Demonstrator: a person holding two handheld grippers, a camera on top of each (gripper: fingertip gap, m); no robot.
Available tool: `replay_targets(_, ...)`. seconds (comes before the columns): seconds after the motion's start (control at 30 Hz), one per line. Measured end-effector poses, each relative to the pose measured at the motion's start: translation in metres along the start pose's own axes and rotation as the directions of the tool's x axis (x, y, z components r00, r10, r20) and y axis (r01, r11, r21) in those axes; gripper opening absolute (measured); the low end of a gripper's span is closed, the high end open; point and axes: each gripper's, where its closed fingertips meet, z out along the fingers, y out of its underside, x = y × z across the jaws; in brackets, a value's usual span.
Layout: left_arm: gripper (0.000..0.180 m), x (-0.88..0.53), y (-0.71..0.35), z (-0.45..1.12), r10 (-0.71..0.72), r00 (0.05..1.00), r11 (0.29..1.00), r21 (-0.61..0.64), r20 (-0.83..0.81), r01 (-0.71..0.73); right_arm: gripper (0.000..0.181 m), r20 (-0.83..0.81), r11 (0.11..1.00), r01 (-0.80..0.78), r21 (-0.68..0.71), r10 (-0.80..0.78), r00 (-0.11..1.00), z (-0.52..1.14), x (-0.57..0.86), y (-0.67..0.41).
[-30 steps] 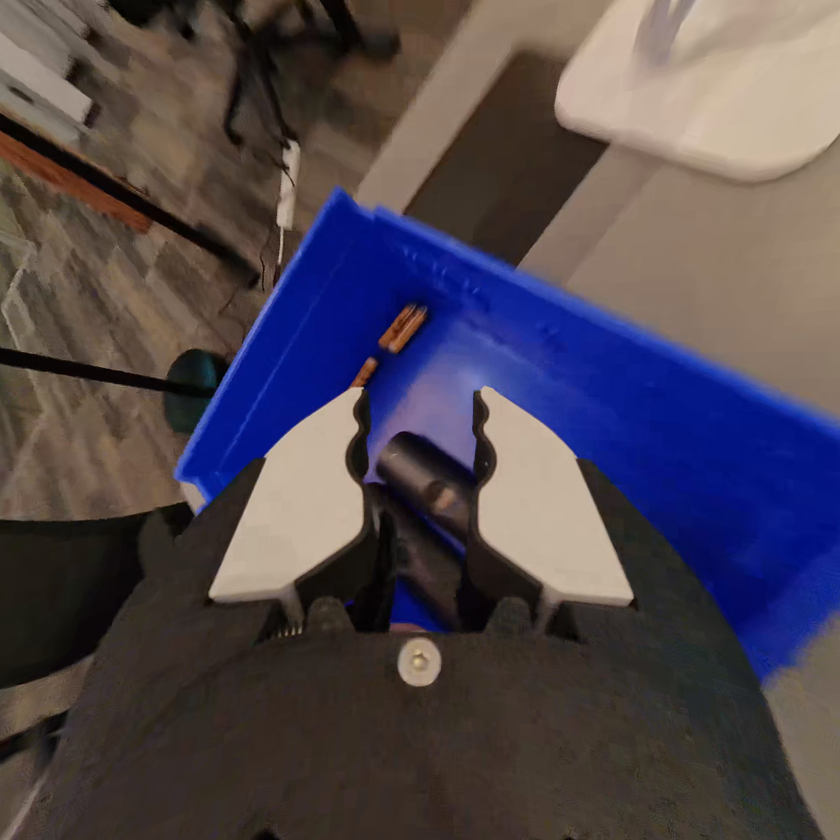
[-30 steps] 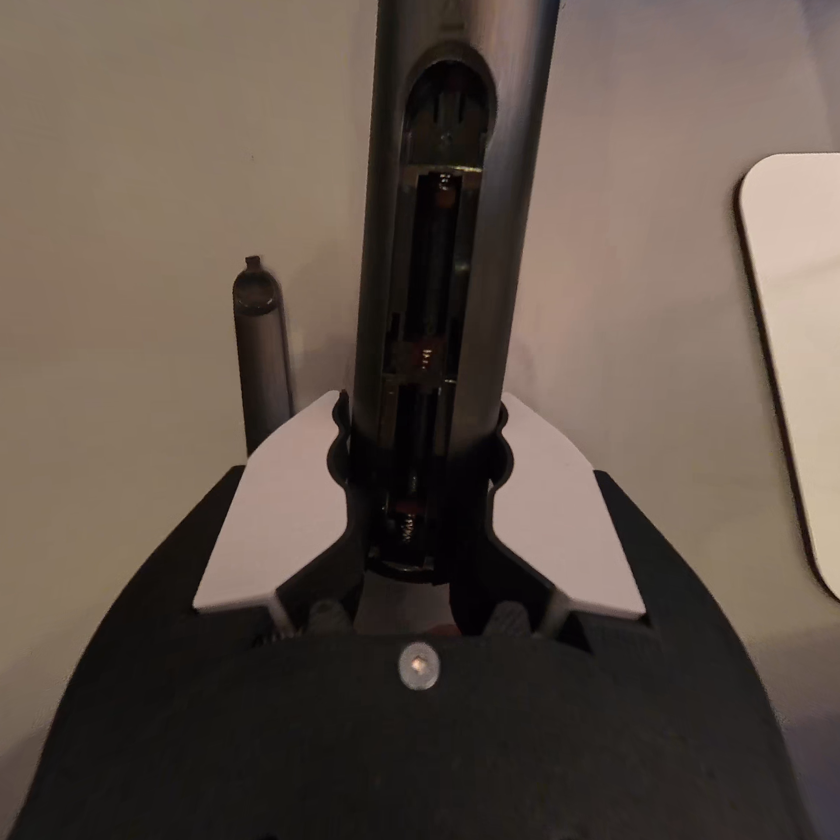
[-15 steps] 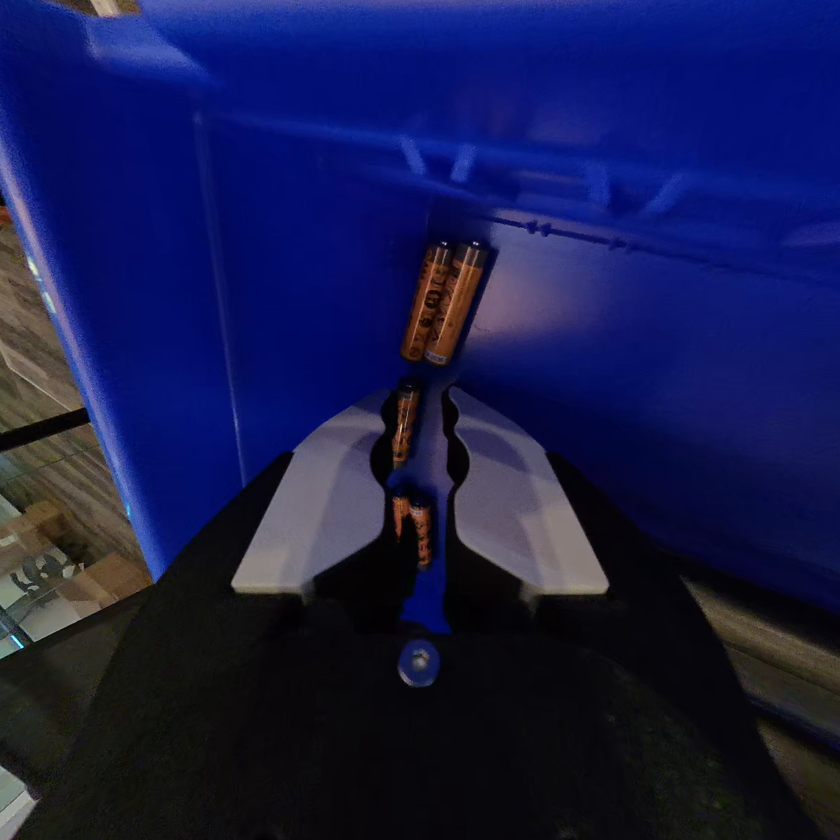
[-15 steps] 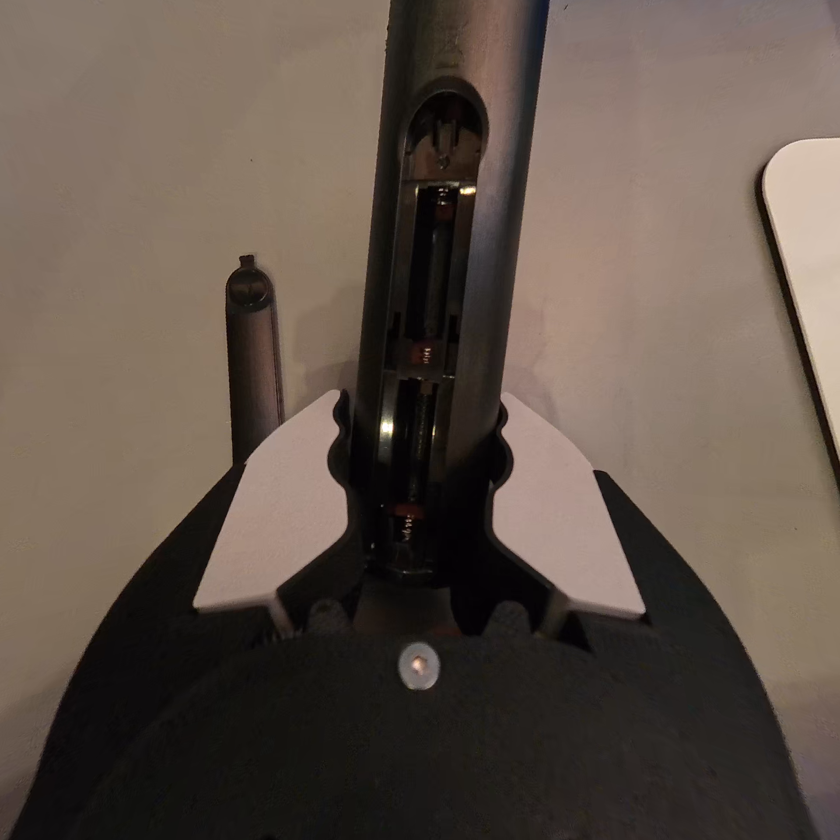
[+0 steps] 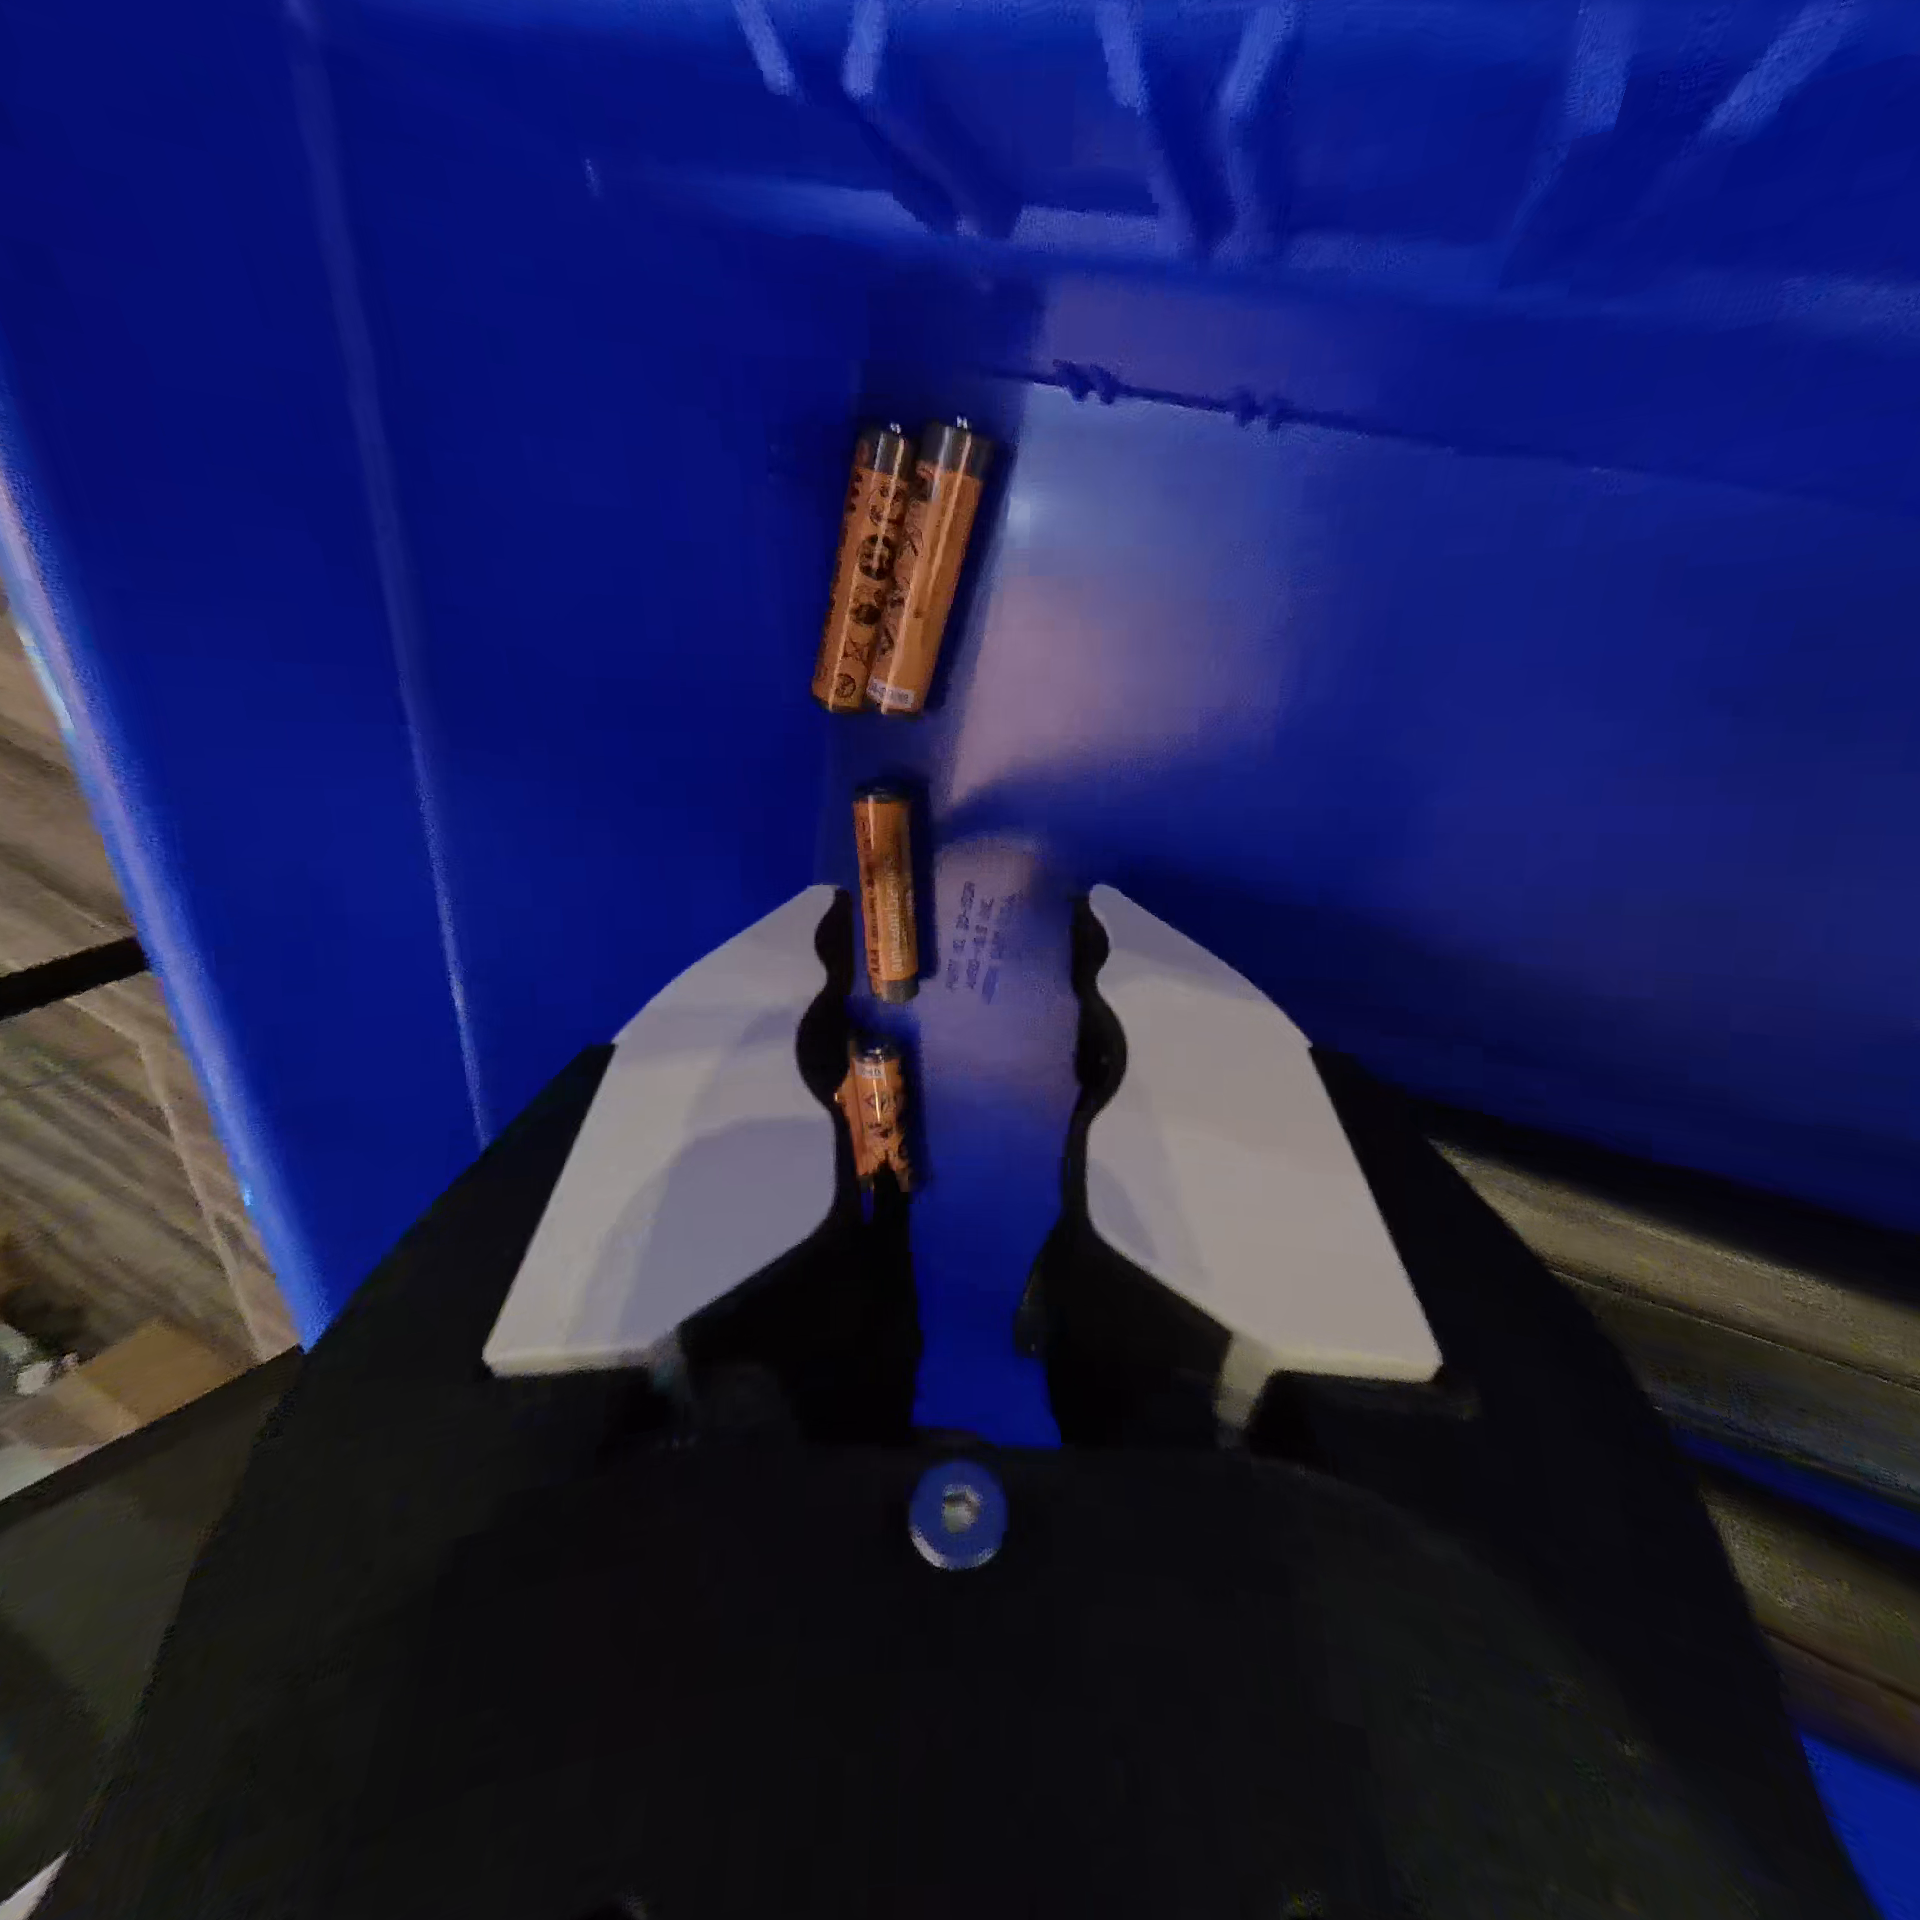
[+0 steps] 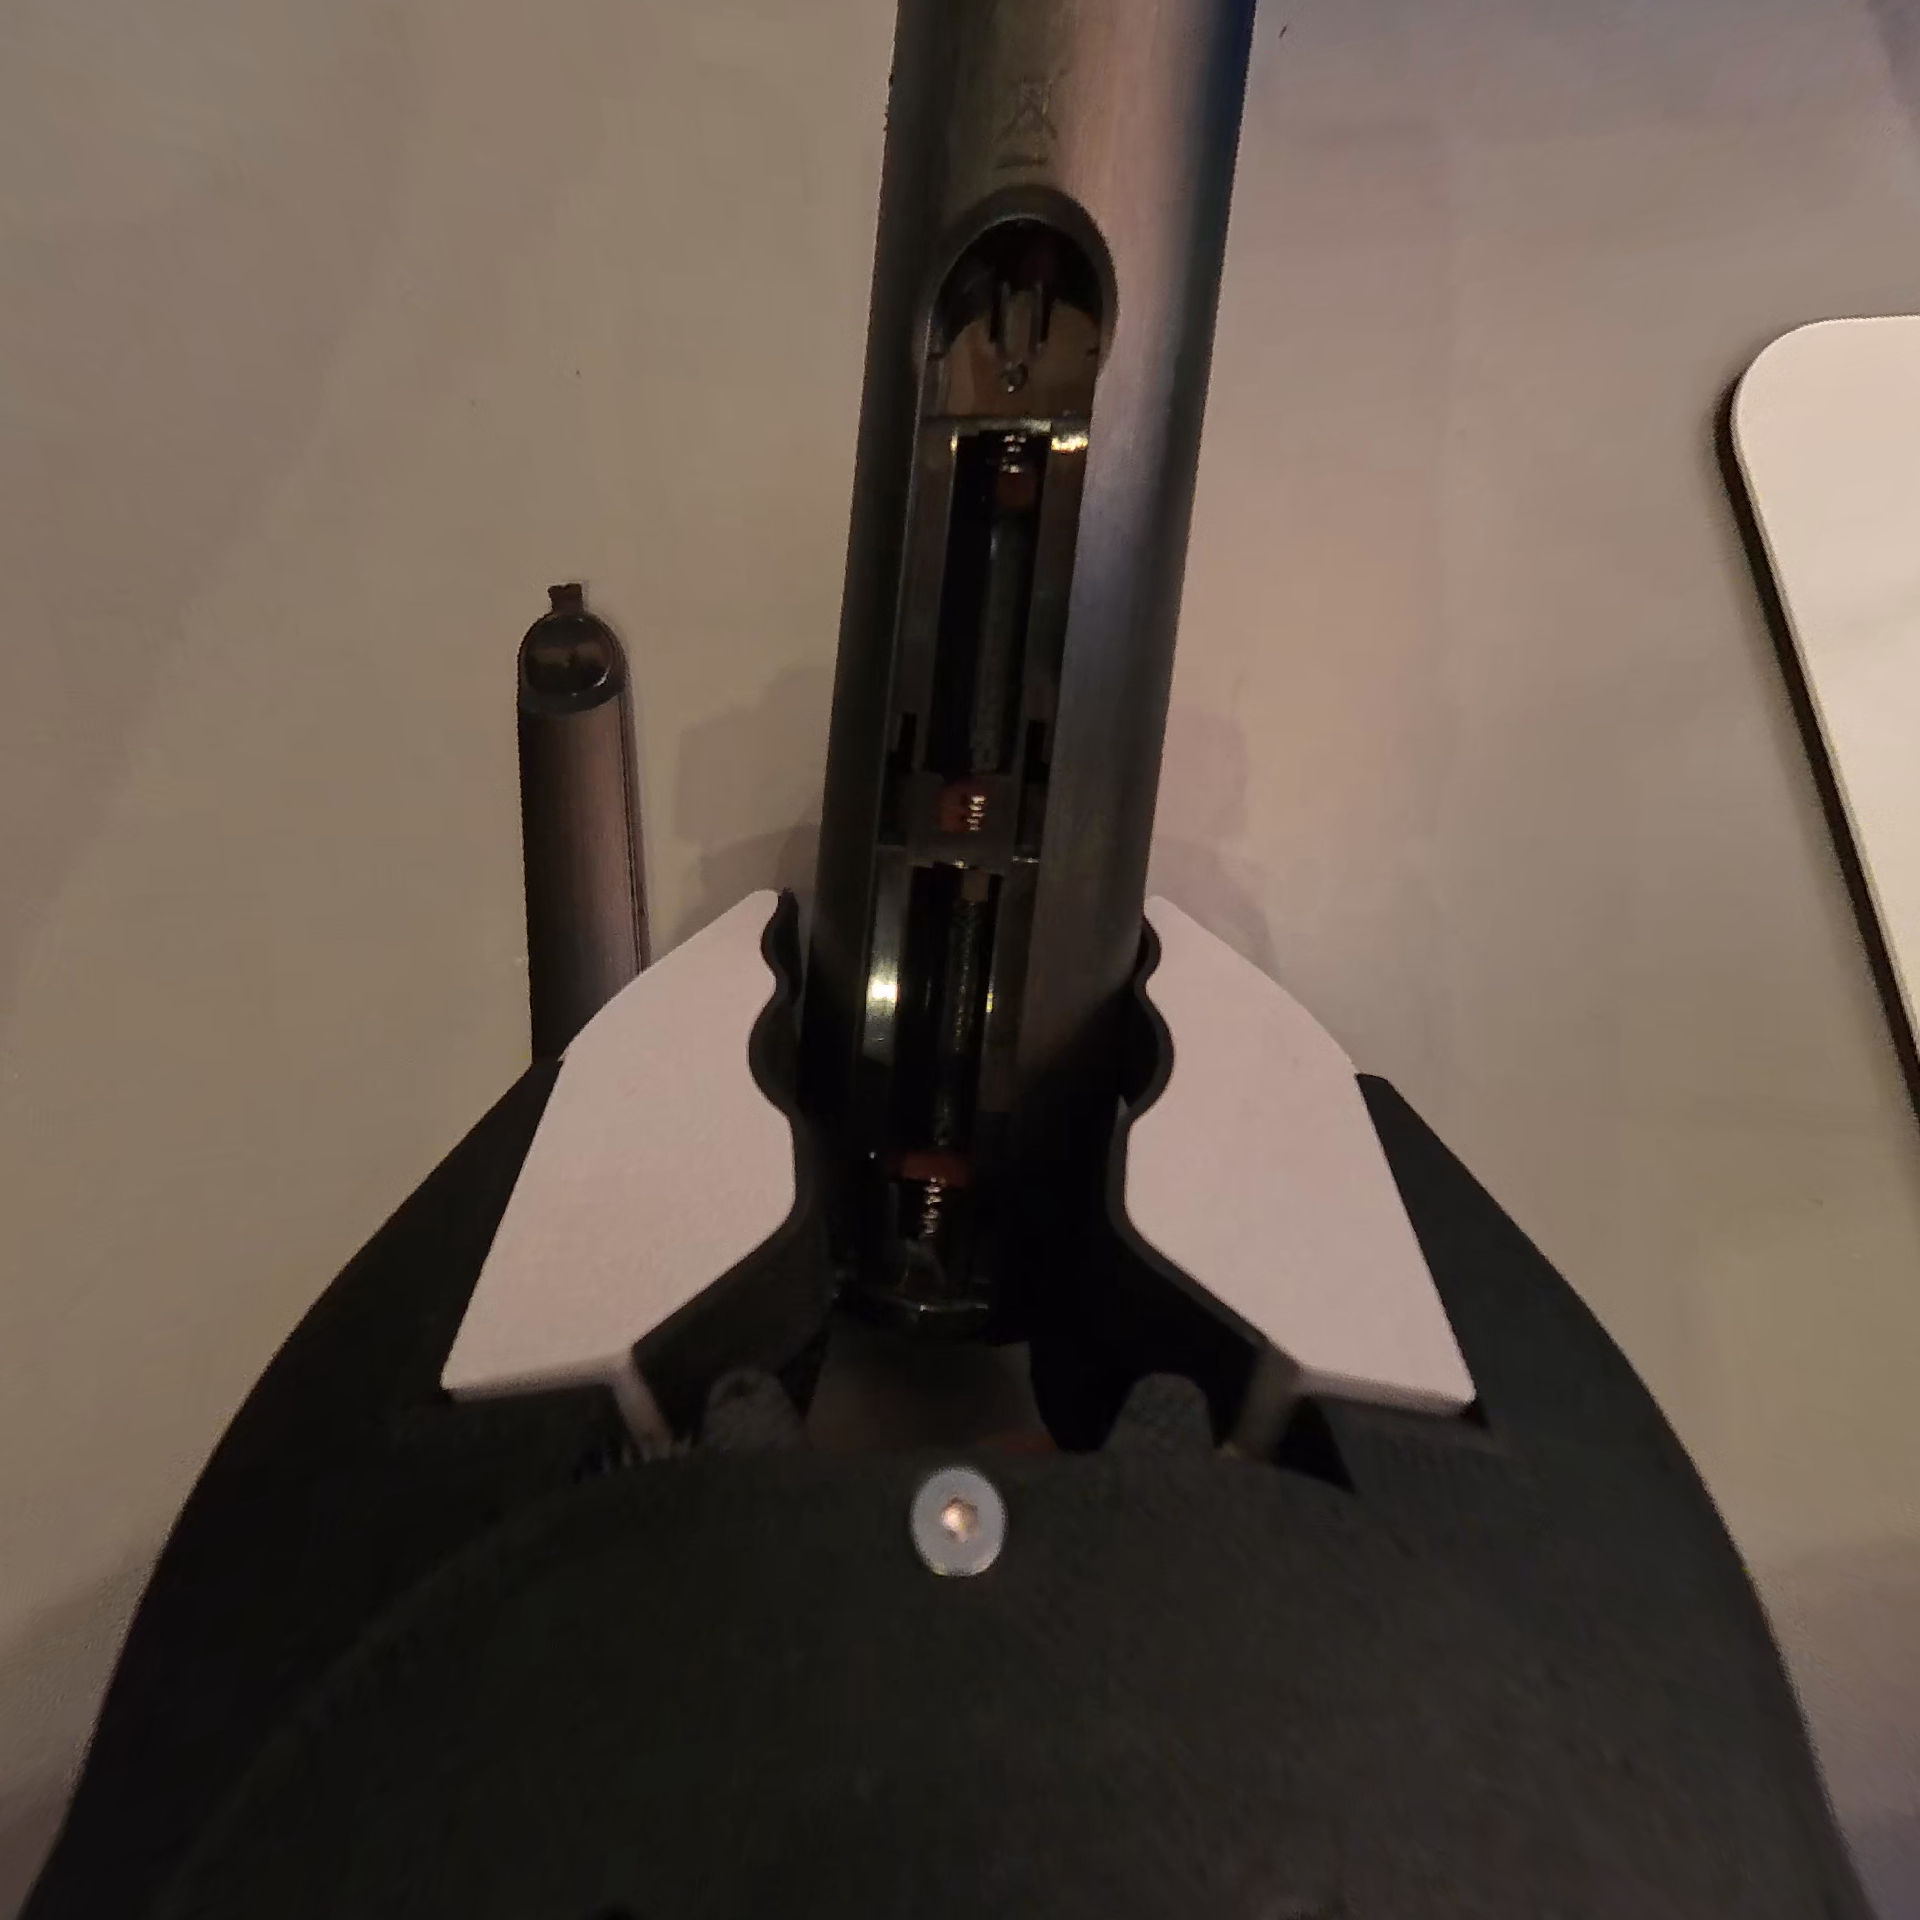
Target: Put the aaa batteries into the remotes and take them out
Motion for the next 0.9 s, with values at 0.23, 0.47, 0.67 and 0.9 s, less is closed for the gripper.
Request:
replay_targets(0.23,0.011,-0.016,0.006,0.013,-0.084,0.996,0.994,-0.067,0.028,0.086,0.059,0.013,1.0,0.014,-0.003,-0.014,1.0,0.002,-0.003,-0.001)
replay_targets(0.47,0.012,-0.009,0.006,0.011,-0.258,0.958,0.966,-0.049,-0.129,0.253,0.059,0.022,1.0,0.011,0.011,-0.012,1.0,0.001,-0.004,-0.002)
replay_targets(0.67,0.025,0.009,0.007,0.003,-0.286,0.94,0.958,-0.056,-0.185,0.281,0.059,0.022,1.0,0.017,0.009,-0.017,1.0,0.001,-0.005,-0.001)
replay_targets(0.9,0.012,0.014,0.003,0.002,-0.327,0.892,0.945,-0.077,-0.311,0.319,0.059,0.028,1.0,0.016,0.013,-0.016,0.999,0.001,-0.005,-0.002)
